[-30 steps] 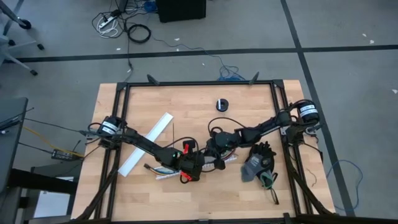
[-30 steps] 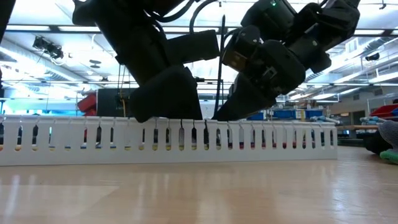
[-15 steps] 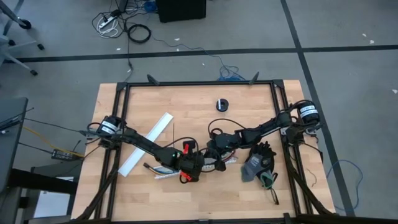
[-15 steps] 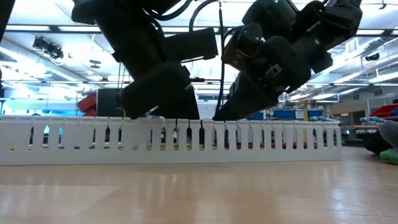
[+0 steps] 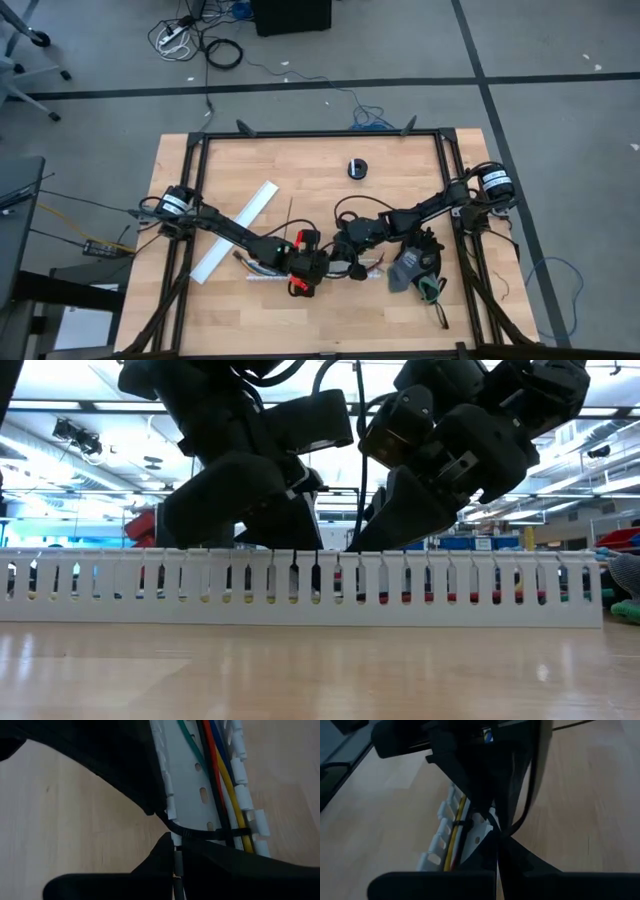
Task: Ziptie cables
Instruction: Put the cable wires in the white cable duct
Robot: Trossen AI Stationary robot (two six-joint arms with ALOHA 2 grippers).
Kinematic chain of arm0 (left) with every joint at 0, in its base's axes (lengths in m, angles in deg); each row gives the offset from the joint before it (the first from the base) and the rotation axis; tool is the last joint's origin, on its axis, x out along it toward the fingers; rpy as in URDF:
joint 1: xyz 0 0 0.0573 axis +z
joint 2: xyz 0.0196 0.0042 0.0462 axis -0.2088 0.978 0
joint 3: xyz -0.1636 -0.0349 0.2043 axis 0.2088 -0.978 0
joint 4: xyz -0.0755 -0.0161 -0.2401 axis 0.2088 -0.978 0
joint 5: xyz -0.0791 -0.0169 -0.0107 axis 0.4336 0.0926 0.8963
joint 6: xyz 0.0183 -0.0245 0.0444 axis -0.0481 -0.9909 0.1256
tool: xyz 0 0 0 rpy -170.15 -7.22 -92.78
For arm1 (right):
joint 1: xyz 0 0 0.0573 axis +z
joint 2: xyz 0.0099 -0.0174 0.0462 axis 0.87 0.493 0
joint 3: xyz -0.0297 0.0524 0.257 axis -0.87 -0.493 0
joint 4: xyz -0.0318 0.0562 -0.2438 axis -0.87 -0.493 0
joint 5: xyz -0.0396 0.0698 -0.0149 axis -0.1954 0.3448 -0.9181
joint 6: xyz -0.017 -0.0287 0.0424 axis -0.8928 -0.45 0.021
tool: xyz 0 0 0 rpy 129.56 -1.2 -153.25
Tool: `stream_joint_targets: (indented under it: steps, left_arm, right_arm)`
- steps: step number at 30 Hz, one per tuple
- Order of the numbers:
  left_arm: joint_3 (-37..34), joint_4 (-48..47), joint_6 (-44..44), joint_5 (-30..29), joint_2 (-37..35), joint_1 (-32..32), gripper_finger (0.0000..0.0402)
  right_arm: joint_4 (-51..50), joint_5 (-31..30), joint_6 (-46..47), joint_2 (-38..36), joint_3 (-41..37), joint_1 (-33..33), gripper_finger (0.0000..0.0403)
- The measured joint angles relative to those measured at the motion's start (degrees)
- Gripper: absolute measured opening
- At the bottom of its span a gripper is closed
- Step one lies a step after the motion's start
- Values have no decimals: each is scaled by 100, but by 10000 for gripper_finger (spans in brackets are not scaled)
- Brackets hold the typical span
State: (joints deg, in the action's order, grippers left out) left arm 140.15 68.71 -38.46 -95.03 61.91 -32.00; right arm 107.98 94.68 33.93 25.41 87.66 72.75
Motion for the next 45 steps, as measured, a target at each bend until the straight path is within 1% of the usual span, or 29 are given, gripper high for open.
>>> stream_joint_targets:
  steps: [4,9,12,18,24,33,37,43,45]
  left_arm:
    - [1,-1,42,22,2,-1,0]
    - [0,69,458,63,11,-81,0]
    - [0,109,707,66,17,-161,0]
    - [-2,109,759,4,20,-288,0]
    - [-1,51,764,-2,22,-363,0]
    - [0,-131,742,-82,20,-404,0]
    - [116,-241,732,-108,10,-446,0]
    - [295,-344,366,-82,24,-428,0]
    - [305,-409,177,-163,24,-424,0]
  right_arm:
    - [83,-4,-108,0,-4,3,0]
    - [151,10,-267,-103,-4,11,0]
    - [95,79,-335,-138,-4,0,0]
    - [-166,115,-355,-155,7,-130,0]
    - [27,643,-386,-155,4,-135,0]
    - [89,518,-351,-155,4,-68,0]
    - [157,444,-353,-122,4,-70,0]
    - [679,387,-319,-120,11,-67,1]
    - [695,249,-244,-118,8,-65,5]
